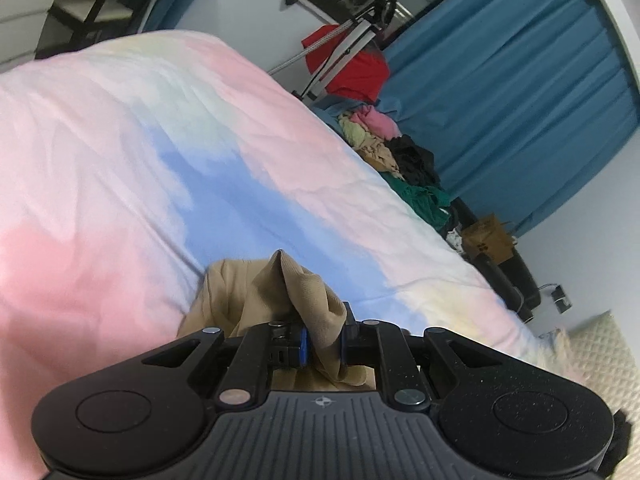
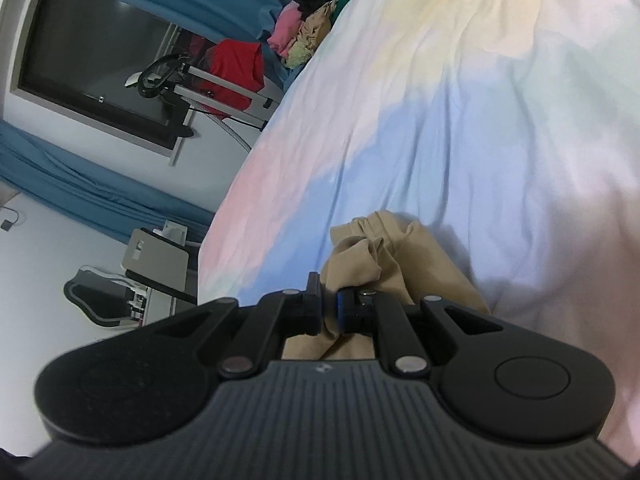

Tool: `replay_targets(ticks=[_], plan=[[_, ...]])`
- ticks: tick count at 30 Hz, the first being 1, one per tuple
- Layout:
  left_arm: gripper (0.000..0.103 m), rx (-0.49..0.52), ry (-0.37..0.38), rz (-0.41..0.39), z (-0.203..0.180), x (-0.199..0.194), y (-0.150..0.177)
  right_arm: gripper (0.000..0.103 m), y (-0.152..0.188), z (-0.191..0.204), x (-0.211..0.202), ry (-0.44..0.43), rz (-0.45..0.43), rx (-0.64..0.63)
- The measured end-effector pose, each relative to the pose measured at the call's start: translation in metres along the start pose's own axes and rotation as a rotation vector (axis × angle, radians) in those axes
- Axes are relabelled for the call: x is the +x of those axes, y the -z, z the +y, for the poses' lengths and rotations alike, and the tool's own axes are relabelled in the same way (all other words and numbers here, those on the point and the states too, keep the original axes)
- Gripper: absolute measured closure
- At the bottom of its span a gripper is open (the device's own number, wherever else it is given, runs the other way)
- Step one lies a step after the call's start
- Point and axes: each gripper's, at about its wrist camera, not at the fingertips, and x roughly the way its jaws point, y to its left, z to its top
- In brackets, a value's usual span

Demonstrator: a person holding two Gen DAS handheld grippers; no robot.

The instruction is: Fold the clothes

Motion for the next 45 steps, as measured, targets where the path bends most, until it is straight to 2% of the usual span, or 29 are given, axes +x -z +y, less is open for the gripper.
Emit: replay_targets(ticks=[4, 10, 12, 13, 14, 15, 16, 17, 19, 21, 23, 27, 28, 30, 34, 39, 45], plan=[[0.087, 0.032, -0.007, -0.037, 0.004, 0.019, -0.002, 0.091, -0.007, -0.001, 0.012, -0.025, 0.014, -0.009], [0.087, 0.037, -0.022, -0.020, 0.007, 0.037, -0.004, 0.090, -0.017, -0.001, 0.029, -0.063, 0.034, -0.022], [0.084, 0.064, -0.025, -0.017, 0.004, 0.036, -0.003, 0.084, -0.021, -0.002, 0.035, -0.076, 0.041, -0.027], [0.074, 0.079, -0.025, -0.016, 0.001, 0.035, -0.003, 0.067, -0.022, -0.002, 0.037, -0.082, 0.044, -0.029], [0.053, 0.098, -0.023, -0.020, -0.001, 0.032, -0.003, 0.039, -0.023, -0.001, 0.039, -0.098, 0.045, -0.033], [0.041, 0.126, -0.023, -0.035, -0.006, 0.028, -0.003, 0.026, -0.022, 0.003, 0.033, -0.145, 0.036, -0.043], [0.021, 0.160, -0.022, -0.054, -0.011, 0.023, -0.002, 0.014, -0.021, 0.008, 0.027, -0.186, 0.025, -0.059], [0.013, 0.211, -0.022, -0.087, -0.018, 0.017, 0.000, 0.016, -0.019, 0.013, 0.020, -0.220, 0.015, -0.080], [0.010, 0.332, -0.018, -0.143, -0.031, 0.005, 0.007, 0.014, -0.016, 0.025, 0.008, -0.230, 0.006, -0.153], [0.008, 0.424, -0.027, -0.155, -0.041, -0.004, 0.014, 0.015, -0.009, 0.036, -0.005, -0.220, -0.020, -0.235], [0.007, 0.468, -0.030, -0.152, -0.046, -0.010, 0.022, 0.018, -0.002, 0.045, -0.013, -0.184, -0.027, -0.306], [0.007, 0.482, -0.073, -0.101, -0.043, -0.010, 0.034, 0.054, 0.014, 0.056, -0.004, -0.033, 0.024, -0.503], [0.007, 0.490, -0.078, -0.094, -0.042, -0.009, 0.036, 0.069, 0.018, 0.057, 0.002, 0.010, 0.037, -0.554], [0.007, 0.515, -0.102, -0.081, -0.038, -0.005, 0.040, 0.071, 0.023, 0.058, 0.016, 0.082, 0.051, -0.622], [0.008, 0.493, -0.161, -0.020, -0.024, 0.013, 0.041, 0.073, 0.028, 0.053, 0.039, 0.154, 0.051, -0.679], [0.008, 0.503, -0.183, 0.001, -0.019, 0.020, 0.044, 0.074, 0.036, 0.051, 0.046, 0.186, 0.038, -0.728], [0.008, 0.498, -0.163, -0.026, -0.032, -0.008, 0.048, 0.071, 0.047, 0.059, 0.015, 0.170, 0.001, -0.756]])
